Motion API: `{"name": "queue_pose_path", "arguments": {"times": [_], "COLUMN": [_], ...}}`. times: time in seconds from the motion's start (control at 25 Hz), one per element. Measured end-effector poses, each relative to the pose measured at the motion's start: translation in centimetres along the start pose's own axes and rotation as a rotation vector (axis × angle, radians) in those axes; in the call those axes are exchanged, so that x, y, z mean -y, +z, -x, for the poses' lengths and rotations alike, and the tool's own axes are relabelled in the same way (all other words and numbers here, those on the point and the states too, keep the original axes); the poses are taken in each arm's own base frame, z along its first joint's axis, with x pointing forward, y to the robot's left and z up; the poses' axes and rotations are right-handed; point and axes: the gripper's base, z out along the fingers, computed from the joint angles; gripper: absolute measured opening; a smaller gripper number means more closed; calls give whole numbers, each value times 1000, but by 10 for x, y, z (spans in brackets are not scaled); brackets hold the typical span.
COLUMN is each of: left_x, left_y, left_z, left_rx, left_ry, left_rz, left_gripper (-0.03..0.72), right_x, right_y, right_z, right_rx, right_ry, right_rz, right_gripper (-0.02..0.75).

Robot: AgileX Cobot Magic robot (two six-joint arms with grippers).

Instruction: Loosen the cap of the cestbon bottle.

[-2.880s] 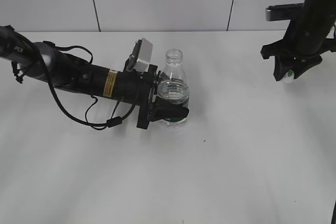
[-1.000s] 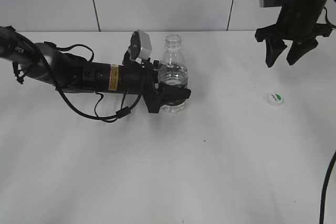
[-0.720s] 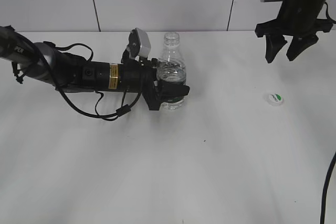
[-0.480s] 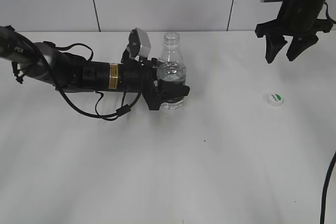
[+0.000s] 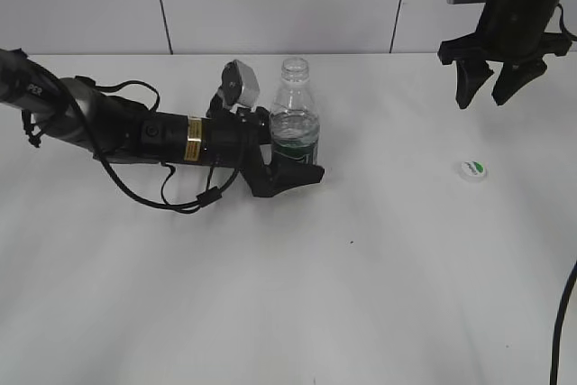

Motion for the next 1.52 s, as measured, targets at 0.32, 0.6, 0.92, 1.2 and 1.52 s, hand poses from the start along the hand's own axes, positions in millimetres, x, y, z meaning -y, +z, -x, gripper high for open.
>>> {"name": "queue_pose_path", "arguments": {"times": [0.32, 0.6, 0.92, 1.2, 1.52], "left_x": [4, 8, 17, 13, -9], "left_y": [-12, -24, -44, -73, -132], "left_z": [38, 71, 119, 163, 192], "left_rx": [51, 86, 127, 64, -163], "left_ry": [43, 32, 25, 98, 178], "left_rz": [-15, -9, 19, 281, 891], "left_gripper": [587, 587, 587, 587, 587], "right_x": [0, 0, -2, -3, -2], "right_y": [0, -5, -24, -48, -90], "right_z": [0, 3, 14, 13, 7], "right_rx": [0, 17, 95, 148, 238], "right_ry": [0, -2, 1, 1, -15], "right_rz": [0, -1, 11, 10, -38], "right_gripper": [420, 420, 420, 420, 420]}}
